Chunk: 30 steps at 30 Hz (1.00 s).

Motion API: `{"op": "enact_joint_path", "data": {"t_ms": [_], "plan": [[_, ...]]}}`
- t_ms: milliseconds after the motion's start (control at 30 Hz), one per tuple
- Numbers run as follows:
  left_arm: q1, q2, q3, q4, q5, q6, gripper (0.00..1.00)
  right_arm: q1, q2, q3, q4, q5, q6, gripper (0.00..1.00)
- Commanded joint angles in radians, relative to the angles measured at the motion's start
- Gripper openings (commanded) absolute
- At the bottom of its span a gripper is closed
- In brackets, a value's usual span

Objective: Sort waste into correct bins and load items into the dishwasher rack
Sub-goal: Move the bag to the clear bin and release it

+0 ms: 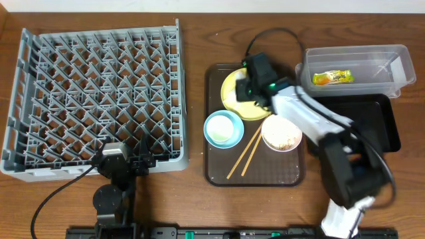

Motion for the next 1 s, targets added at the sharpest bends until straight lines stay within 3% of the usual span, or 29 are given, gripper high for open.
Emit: {"op": "enact_joint_path", "data": {"t_ms": [0,200,567,600,667,700,967], "plan": [[-0.005,0.0,-0.017,-0.036,-0.013,0.006,0.93,-0.088,-0.167,0.007,-0.017,0.099,-0.029,0.01],[-0.005,0.0,-0.017,-0.036,-0.013,0.006,0.93,-0.251,-0.285,0.007,-0.042,0.186,-0.028,0.01],[-0.005,0.0,-0.017,-0.036,-0.013,0.006,0.93,-0.463,-0.201,0.006,-0.111,0.265,0.016,0.01],[-0.005,0.0,-0.017,-0.036,-0.013,0.005,0.93,-0.469,-0.185,0.006,-0.115,0.261,0.018,0.07],[-0.005,0.0,-0.017,-0.036,-0.013,0.006,0.93,-0.476,-0.16,0.006,-0.116,0.235,0.017,0.39],[-0.005,0.0,-0.017,-0.036,-0.013,0.006,0.93,-0.478,-0.158,0.006,-0.116,0.22,0.016,0.46],[-0.005,0.0,-0.017,-0.036,-0.013,0.006,0.93,-0.476,-0.289,0.008,-0.111,0.136,-0.052,0.51]]}}
